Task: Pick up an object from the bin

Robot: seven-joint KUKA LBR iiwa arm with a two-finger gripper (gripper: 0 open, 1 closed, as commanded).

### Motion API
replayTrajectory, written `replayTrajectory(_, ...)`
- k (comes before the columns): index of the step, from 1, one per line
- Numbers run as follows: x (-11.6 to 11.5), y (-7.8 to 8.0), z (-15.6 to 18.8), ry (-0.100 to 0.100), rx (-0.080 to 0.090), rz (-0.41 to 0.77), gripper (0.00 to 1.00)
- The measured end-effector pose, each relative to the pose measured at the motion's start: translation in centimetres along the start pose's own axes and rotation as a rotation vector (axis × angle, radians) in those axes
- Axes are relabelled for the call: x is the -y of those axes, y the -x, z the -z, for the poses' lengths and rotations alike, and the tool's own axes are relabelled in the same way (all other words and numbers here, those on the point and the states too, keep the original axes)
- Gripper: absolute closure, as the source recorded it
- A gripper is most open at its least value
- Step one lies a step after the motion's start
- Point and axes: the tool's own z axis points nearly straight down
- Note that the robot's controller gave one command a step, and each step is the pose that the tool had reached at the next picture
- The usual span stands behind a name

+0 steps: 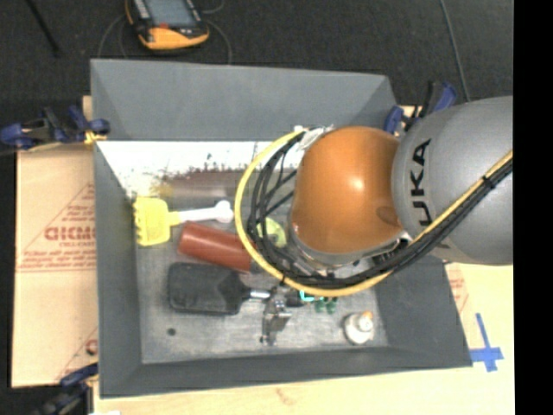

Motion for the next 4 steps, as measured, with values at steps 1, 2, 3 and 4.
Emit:
replayTrajectory(1,0.1,0.2,0.3,0.001,0.007,-0.004,0.00)
replayTrajectory(2,-1.3,2.1,-6.7,0.002,0.013,0.014,0.00)
replayTrajectory(3,5.3,8.0,-15.1,0.002,0.012,-0.115,0.00)
replayTrajectory(4,1.5,5.9,-14.8,0.001,0.013,-0.215,0.00)
